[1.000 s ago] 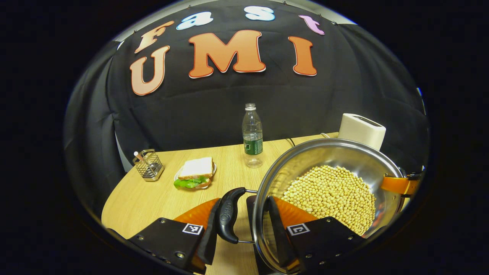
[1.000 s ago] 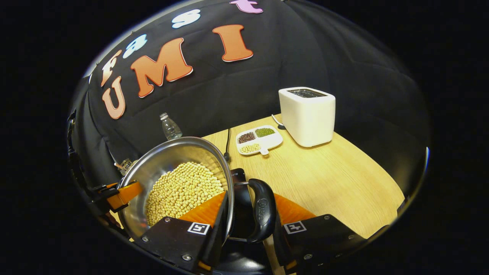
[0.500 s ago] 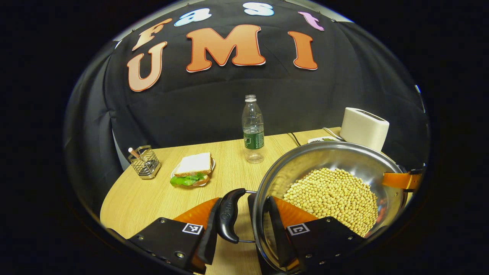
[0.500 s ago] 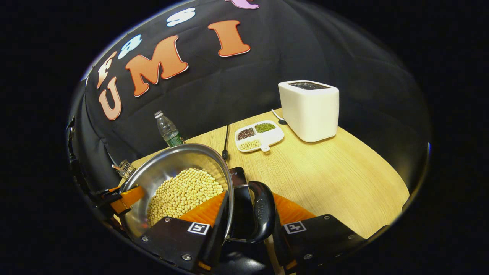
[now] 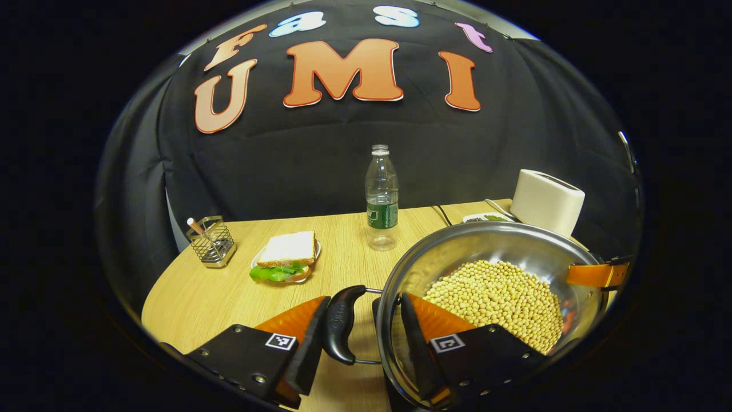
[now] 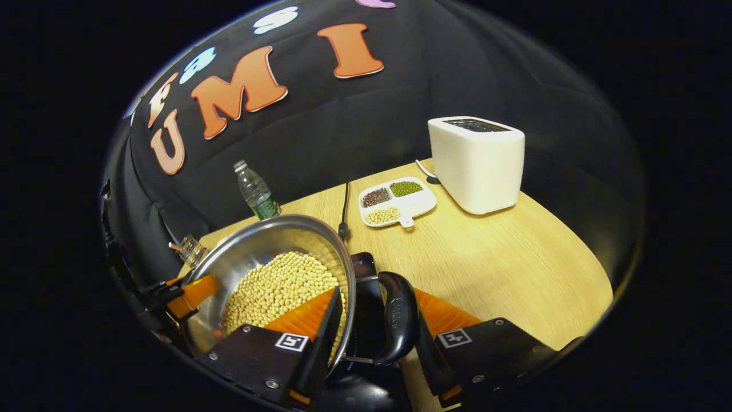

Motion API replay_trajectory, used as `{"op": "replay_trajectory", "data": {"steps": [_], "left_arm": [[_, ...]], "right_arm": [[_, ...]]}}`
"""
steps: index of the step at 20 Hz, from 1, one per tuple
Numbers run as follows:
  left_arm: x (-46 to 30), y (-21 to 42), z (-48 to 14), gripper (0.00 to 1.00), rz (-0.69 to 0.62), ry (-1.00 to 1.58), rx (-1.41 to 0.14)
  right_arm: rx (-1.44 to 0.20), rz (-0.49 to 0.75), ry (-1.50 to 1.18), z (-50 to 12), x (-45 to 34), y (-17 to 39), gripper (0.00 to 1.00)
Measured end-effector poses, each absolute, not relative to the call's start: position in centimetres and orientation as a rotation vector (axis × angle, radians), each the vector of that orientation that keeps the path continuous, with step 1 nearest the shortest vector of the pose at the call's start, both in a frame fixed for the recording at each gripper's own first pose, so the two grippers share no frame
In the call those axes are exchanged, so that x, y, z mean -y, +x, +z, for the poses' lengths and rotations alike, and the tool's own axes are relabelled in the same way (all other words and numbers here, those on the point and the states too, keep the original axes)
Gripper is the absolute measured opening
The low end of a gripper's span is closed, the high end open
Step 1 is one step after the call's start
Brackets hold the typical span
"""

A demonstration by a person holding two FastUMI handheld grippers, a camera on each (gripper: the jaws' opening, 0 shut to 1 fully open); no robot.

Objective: First push the handle of the pot to place it horizontally, then grasp the pot with both hands and set it on the induction cooktop.

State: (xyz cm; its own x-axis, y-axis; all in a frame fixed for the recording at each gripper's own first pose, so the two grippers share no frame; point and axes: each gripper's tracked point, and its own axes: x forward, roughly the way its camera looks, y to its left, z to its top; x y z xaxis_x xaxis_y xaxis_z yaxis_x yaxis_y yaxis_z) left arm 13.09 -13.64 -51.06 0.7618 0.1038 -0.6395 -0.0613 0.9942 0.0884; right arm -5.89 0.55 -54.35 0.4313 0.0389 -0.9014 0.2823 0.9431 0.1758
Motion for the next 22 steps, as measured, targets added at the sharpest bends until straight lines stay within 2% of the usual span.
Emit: {"op": "replay_trajectory", "data": {"steps": [3, 4, 8, 14, 20, 21, 22], "left_arm": [[12.7, 13.2, -47.6, 0.75, 0.111, 0.044, -0.622], [12.0, 13.0, -45.7, 0.8, 0.133, 0.045, -0.589], [10.8, 12.3, -36.2, 0.8, 0.157, 0.026, -0.422], [8.7, 9.0, -20.1, 0.8, 0.198, 0.077, -0.164], [6.8, 4.4, -11.5, 0.79, 0.167, -0.03, -0.073], [6.0, 3.8, -10.2, 0.78, 0.174, -0.043, -0.061], [5.1, 3.0, -8.7, 0.79, 0.187, -0.052, -0.044]], "right_arm": [[-1.036, -0.176, 0.248, -51.4, 1.7, -4.4, 0.81], [-1.005, -0.176, 0.242, -50.0, 2.0, -3.9, 0.85], [-0.833, -0.168, 0.155, -42.8, 3.3, -1.4, 0.93], [-0.54, -0.079, 0.099, -29.2, 1.3, 1.7, 0.94], [-0.363, 0.019, 0.03, -19.1, -0.6, 1.9, 0.94], [-0.347, 0.031, 0.023, -17.8, -0.5, 1.8, 0.89], [-0.326, 0.039, 0.018, -16.3, -0.6, 1.8, 0.93]]}}
